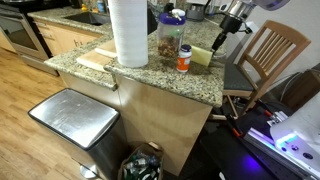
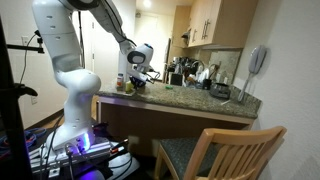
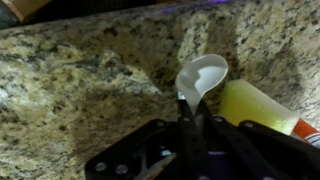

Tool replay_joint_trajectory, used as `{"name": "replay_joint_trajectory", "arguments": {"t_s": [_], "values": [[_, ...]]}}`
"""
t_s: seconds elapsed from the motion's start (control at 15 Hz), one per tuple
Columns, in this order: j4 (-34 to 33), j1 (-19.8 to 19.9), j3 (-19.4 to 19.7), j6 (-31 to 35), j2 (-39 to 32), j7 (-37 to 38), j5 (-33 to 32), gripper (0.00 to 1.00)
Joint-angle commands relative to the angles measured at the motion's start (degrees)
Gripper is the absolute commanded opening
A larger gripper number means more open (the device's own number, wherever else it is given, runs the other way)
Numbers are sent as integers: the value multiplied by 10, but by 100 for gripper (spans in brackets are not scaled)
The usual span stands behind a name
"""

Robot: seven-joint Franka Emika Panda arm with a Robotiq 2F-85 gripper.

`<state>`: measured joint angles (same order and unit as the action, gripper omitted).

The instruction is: Move the bottle, sticky note, and spoon to the left side of the counter

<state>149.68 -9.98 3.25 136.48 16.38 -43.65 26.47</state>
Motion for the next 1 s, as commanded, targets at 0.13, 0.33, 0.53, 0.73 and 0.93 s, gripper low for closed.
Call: {"name": "replay_joint_trajectory", "arguments": {"t_s": [0.13,0.33,0.53,0.73,0.93], "values": [[13,1,-8,-1,13,30,-19,48],[15,1,-9,6,18,43,-26,71],[19,-1,-10,28,22,55,-27,91],[35,-8,-13,118,25,85,-2,100],[50,-36,-6,235,19,108,51,100]]}}
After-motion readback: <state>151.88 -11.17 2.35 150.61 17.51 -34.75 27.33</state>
